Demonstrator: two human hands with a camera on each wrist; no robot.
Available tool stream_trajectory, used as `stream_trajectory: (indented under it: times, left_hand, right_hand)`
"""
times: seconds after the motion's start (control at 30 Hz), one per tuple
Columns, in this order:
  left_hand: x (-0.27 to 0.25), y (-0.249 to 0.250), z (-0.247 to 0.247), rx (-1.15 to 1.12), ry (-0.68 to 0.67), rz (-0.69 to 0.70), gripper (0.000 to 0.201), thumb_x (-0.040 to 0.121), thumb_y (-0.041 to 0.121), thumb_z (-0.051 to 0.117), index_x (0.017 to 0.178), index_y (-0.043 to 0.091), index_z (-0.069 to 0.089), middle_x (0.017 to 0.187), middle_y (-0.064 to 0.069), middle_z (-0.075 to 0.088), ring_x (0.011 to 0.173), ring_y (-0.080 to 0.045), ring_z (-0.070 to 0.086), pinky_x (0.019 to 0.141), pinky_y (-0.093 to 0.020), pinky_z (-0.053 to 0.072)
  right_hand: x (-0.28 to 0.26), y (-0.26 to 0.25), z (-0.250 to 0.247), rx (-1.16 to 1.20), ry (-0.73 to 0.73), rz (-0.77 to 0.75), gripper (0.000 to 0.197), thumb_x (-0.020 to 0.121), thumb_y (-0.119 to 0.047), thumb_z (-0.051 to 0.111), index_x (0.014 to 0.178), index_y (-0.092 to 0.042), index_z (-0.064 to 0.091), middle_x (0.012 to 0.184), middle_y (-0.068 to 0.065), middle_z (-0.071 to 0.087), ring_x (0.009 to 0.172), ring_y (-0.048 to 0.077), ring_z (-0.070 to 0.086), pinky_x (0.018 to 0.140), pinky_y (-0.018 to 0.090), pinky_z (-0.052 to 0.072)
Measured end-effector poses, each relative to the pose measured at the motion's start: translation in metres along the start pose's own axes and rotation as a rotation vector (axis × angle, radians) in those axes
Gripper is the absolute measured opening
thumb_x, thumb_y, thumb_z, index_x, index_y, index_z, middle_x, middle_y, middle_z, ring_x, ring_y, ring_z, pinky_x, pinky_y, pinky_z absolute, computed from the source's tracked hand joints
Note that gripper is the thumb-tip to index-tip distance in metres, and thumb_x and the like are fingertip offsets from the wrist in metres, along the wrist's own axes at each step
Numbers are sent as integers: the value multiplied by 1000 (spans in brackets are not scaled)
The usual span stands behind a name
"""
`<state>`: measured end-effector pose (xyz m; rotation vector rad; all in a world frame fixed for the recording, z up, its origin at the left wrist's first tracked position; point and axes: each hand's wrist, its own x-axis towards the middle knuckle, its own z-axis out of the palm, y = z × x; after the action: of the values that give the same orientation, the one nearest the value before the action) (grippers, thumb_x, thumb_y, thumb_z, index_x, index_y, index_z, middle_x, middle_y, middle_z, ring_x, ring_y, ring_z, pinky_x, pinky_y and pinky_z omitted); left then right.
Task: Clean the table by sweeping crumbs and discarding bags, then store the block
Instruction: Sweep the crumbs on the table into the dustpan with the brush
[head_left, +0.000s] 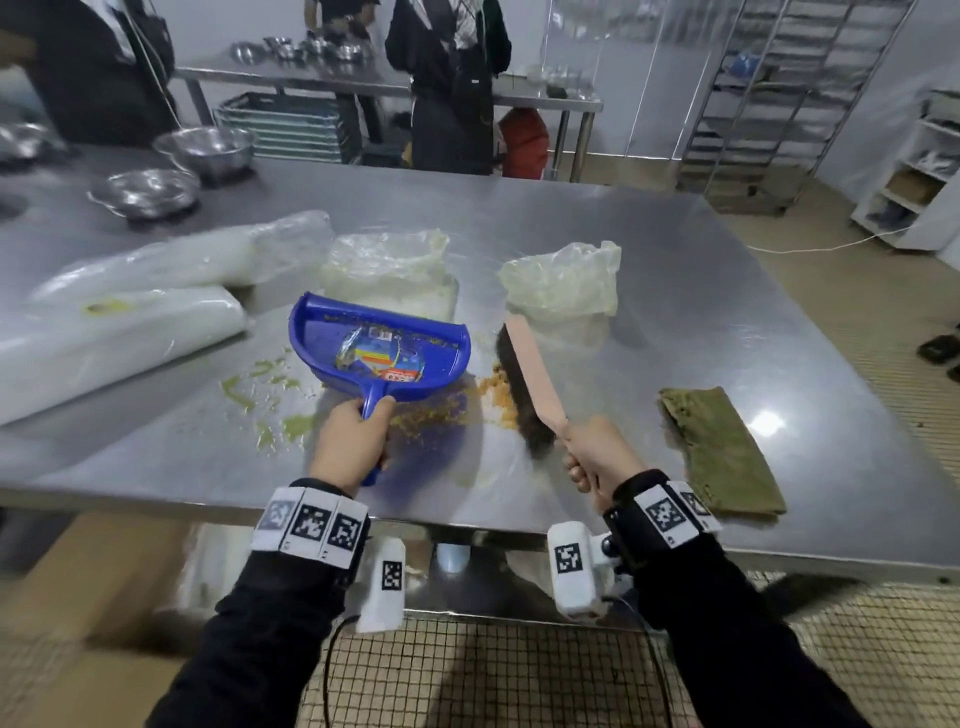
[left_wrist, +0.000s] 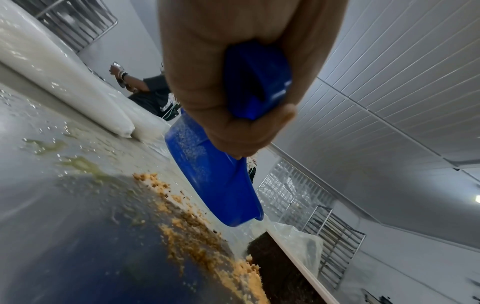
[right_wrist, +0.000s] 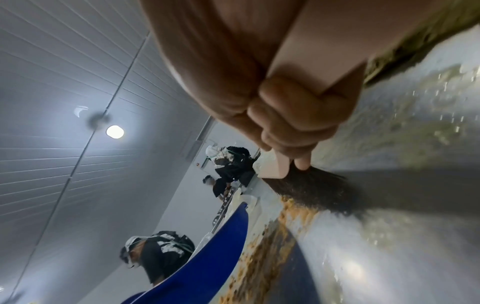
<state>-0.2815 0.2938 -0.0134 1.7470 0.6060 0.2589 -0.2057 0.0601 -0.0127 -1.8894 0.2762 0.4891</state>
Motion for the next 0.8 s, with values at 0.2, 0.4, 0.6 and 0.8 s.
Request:
stream_trajectory:
  times: [0.2, 0.4, 0.6, 0.8]
  left_hand:
    - [-2, -6, -19, -3, 50, -22, 28, 93, 25, 50, 68, 12, 48, 59, -8, 47, 45, -22, 41, 46, -26, 34]
    - [-6, -5, -24, -52, 94, -37, 29, 93, 23, 50, 67, 11, 50, 57, -5, 46, 37, -16, 40, 39, -22, 33]
    - [-8, -8, -32, -66, 110, -42, 26, 94, 23, 49, 71, 12, 51, 58, -5, 45, 29, -6, 38, 33, -18, 32]
    - [-6, -10, -38, -102, 112, -55, 26, 95, 22, 48, 71, 12, 49, 59, -5, 43, 28, -4, 38, 32, -15, 31]
  right_hand:
    - [9, -6, -11, 11, 70, -53, 31, 90, -26, 56, 63, -12, 49, 50, 5, 37, 35, 15, 29, 34, 14, 21]
    - [23, 3, -30, -156, 145, -12, 32, 92, -25, 46, 63, -12, 45, 50, 8, 42, 37, 18, 35, 39, 19, 27]
    - [8, 3, 16, -146, -65, -20, 20, 95, -25, 44, 81, -12, 50, 57, 3, 42, 42, 14, 34, 34, 17, 25]
    - [8, -8, 23, -88, -75, -76, 31, 92, -30, 52, 96, 0, 59, 55, 4, 43, 40, 15, 34, 36, 21, 26]
